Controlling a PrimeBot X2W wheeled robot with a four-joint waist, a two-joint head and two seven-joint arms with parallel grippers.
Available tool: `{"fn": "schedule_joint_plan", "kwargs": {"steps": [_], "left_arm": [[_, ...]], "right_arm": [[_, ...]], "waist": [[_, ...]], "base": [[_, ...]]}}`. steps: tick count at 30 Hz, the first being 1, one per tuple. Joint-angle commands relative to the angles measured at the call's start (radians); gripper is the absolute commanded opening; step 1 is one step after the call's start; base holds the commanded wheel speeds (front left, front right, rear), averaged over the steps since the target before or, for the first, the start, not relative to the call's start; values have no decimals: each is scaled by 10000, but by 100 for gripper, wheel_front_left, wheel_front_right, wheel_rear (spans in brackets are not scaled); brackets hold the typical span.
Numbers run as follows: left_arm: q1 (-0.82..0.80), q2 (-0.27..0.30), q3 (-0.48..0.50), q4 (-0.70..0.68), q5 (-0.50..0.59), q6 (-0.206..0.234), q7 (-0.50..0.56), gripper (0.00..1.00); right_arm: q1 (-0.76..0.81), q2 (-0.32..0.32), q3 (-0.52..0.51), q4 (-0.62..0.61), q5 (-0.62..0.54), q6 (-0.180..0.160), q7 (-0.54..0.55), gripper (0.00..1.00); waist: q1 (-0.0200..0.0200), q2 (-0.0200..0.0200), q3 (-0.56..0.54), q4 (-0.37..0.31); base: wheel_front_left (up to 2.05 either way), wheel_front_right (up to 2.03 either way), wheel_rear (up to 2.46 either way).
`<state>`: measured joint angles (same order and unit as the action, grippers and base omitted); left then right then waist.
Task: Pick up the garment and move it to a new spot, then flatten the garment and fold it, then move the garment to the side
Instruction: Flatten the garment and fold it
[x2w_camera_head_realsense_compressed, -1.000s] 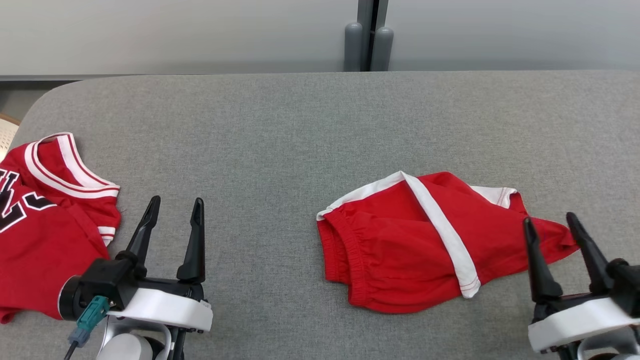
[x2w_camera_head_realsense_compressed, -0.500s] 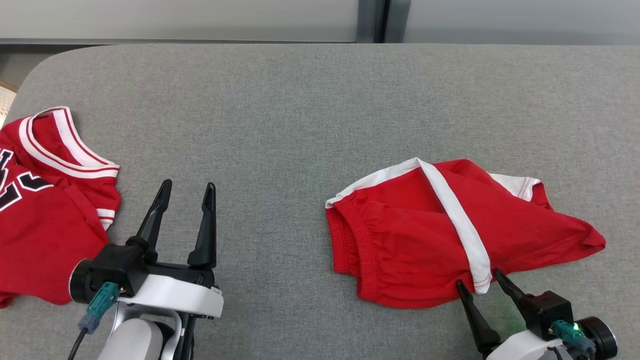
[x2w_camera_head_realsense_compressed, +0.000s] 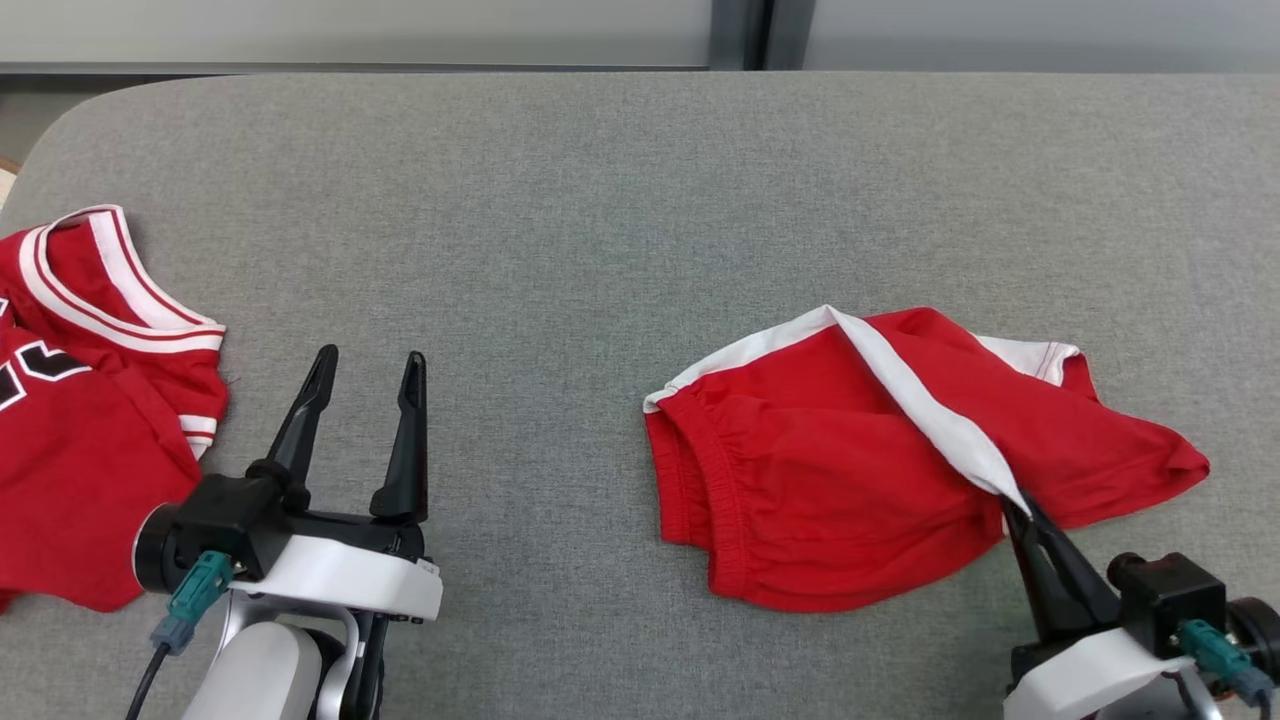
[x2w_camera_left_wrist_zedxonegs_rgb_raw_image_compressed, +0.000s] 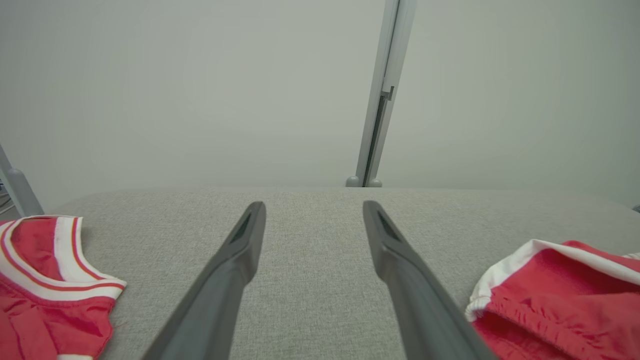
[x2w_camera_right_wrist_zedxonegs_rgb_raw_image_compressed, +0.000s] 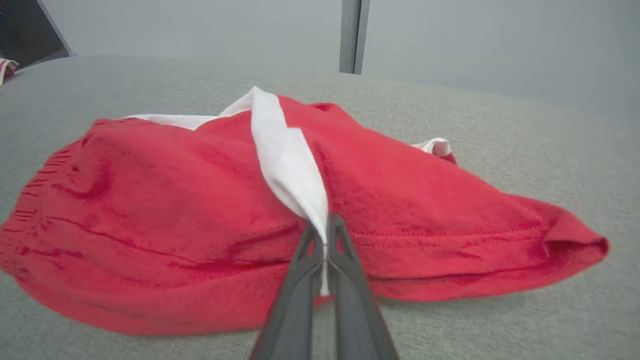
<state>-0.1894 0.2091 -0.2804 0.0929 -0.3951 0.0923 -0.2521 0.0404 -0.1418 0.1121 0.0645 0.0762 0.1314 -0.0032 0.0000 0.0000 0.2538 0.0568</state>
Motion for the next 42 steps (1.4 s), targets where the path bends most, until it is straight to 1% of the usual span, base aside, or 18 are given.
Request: {"fn": "schedule_joint_plan", "kwargs": {"steps": [1, 5, 7, 11, 14, 17, 20, 21, 22, 23, 27, 31, 32, 33, 36, 42], "left_arm": [[-138, 45, 47, 4, 81, 36, -63, 100], [-277, 46, 109, -65, 101, 52, -77, 100], [-334, 31, 107, -84, 114, 45, -83, 100], [-586, -30, 53, -120, 145, -36, -100, 100], [-919, -135, -47, -78, 190, -130, -110, 100], [-1275, -240, -135, 10, 258, -230, -113, 100], [-1547, -381, -162, 172, 322, -332, -122, 100], [-1603, -416, -164, 232, 337, -368, -126, 100], [-1666, -457, -163, 287, 348, -386, -129, 100], [-1726, -497, -155, 317, 365, -424, -132, 100], [-1714, -595, -1, 356, 451, -502, -136, 100], [-1448, -644, 203, 401, 547, -557, -125, 100], [-1398, -640, 259, 417, 547, -549, -126, 100], [-1297, -637, 388, 424, 590, -563, -126, 100], [-1003, -599, 567, 480, 604, -579, -127, 100], [-371, -484, 790, 596, 628, -589, -127, 100]], "right_arm": [[-149, -103, -124, -180, 27, -14, -22, 0], [-678, -391, -631, -510, -32, -14, 119, 0], [-876, -474, -728, -531, 4, -14, 129, 0], [-1927, -986, -1029, -397, 19, -14, 264, 0], [-2888, -1455, -1063, 52, 104, -15, 304, 0], [-3920, -1862, -857, 775, 333, -17, 277, 0], [-4831, -2033, -705, 1807, 655, -18, 120, 0], [-5058, -2034, -706, 2190, 744, -18, 57, 32], [-5256, -2084, -683, 2484, 747, -18, -73, 76], [-5432, -2028, -734, 2798, 921, -18, -180, 100], [-5771, -2017, -746, 3619, 1112, -18, -785, 100], [-5501, -1776, -895, 3603, 1414, -17, -1632, 100], [-5381, -1718, -926, 3461, 1468, -17, -1822, 100], [-5072, -1603, -997, 3029, 1570, -18, -2089, 100], [-4359, -1377, -1118, 2176, 1640, -17, -2265, 100], [-2538, -865, -1272, 538, 1486, -17, -1872, 100]], "waist": [[0, 0, 22, -49], [0, 0, 192, -113], [0, 0, 273, -101], [0, 0, 744, 28], [0, 0, 1176, 221], [0, 0, 1592, 438], [0, 0, 1793, 557], [0, 0, 1813, 577], [0, 0, 1831, 603], [0, 0, 1839, 626], [0, 0, 1797, 601], [0, 0, 1575, 461], [0, 0, 1493, 415], [0, 0, 1295, 323], [0, 0, 928, 171], [0, 0, 122, -79]], "base": [[0, 0, 0], [0, 0, 0], [0, 0, 0], [0, 0, 0], [0, 0, 0], [0, 0, 0], [0, 0, 0], [0, 0, 0], [0, 0, 0], [0, 0, 0], [0, 0, 0], [0, 0, 0], [0, 0, 0], [0, 0, 0], [0, 0, 0], [0, 0, 0]]}}
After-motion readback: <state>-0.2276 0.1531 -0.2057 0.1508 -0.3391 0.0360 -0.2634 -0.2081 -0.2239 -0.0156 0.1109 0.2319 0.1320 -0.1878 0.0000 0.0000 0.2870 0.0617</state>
